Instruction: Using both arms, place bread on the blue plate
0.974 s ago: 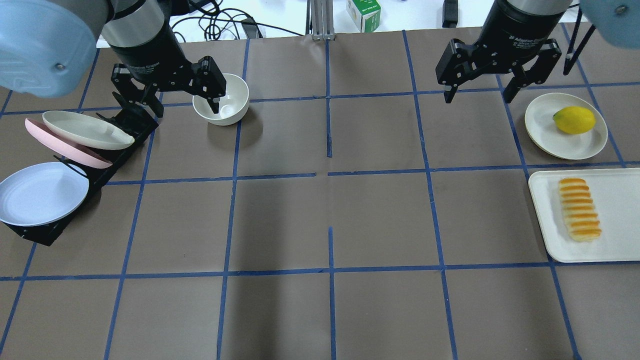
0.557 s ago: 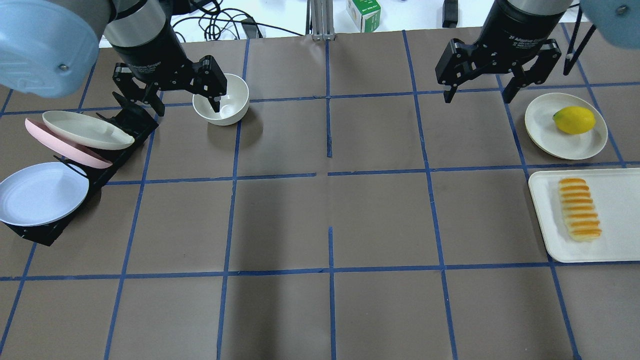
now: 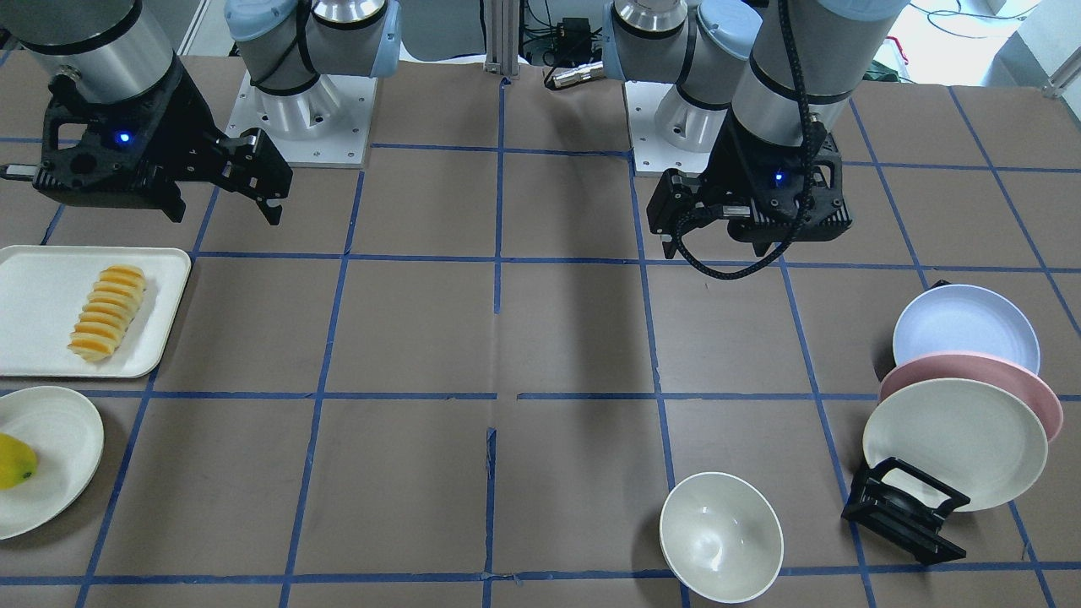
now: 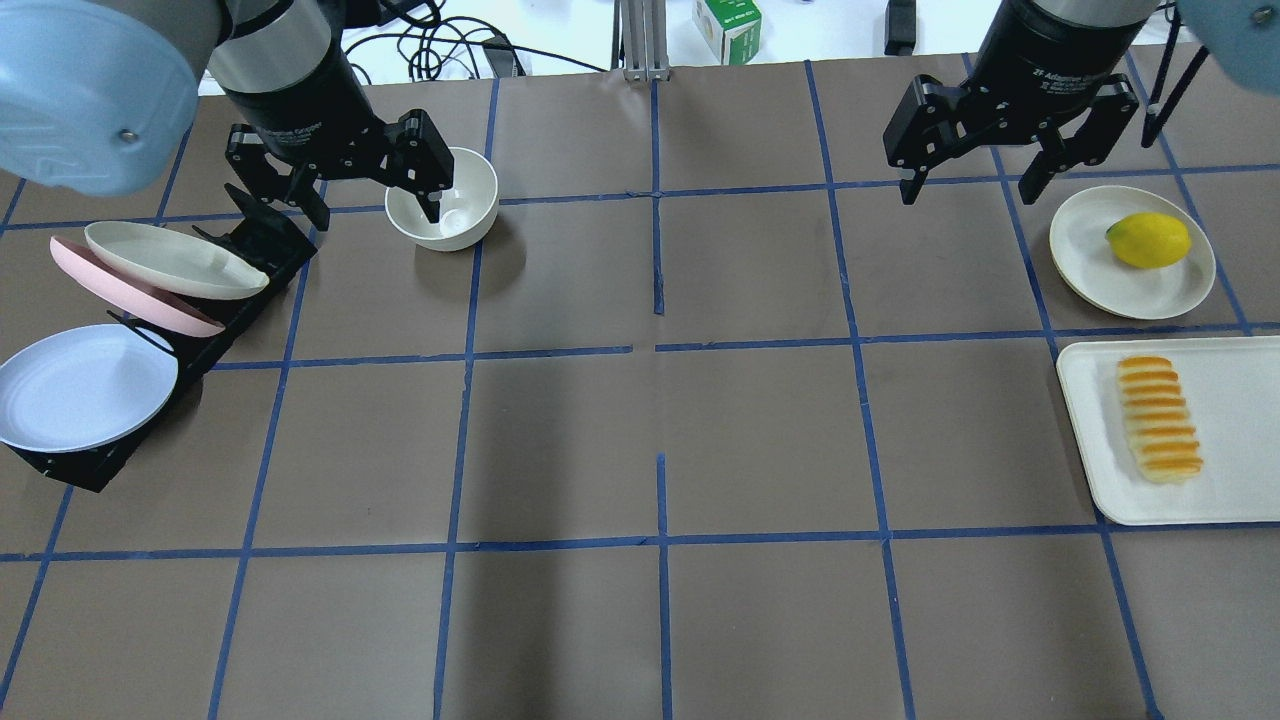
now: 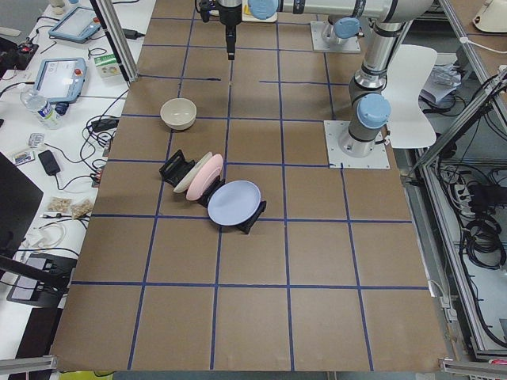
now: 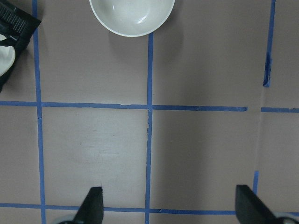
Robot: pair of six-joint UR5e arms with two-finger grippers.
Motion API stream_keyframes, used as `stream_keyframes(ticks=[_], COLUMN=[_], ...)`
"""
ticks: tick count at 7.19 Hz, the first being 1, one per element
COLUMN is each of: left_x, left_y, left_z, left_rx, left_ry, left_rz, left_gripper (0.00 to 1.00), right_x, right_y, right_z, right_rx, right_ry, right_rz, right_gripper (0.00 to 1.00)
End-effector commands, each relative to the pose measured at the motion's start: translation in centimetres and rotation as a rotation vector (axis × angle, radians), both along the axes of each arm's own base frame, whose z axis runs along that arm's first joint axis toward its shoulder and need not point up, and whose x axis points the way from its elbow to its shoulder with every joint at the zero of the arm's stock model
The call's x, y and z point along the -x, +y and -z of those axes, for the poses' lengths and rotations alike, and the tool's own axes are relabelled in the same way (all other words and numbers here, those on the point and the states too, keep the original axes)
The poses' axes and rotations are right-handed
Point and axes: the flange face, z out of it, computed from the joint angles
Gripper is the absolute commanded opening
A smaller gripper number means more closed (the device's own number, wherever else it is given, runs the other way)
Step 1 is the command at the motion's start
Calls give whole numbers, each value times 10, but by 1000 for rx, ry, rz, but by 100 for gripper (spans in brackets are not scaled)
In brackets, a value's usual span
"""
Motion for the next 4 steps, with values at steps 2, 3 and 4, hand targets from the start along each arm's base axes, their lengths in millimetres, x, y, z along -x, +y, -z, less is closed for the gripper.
stream_keyframes(ticks=[2, 3, 4], left_x=[-1, -1, -2], left_y=[1, 0, 0], left_z=[0, 1, 1], left_rx=[0, -3, -1], left_ry=[-1, -2, -2], left_rz=[-3, -3, -3], left_gripper=[100, 100, 100], right_x=[77, 123, 167], right_y=[-7, -4, 2], right_z=[33, 56, 84], right_rx=[-63, -100, -104], right_ry=[-5, -33, -47], right_rz=[100, 71, 86], right_gripper=[100, 100, 100])
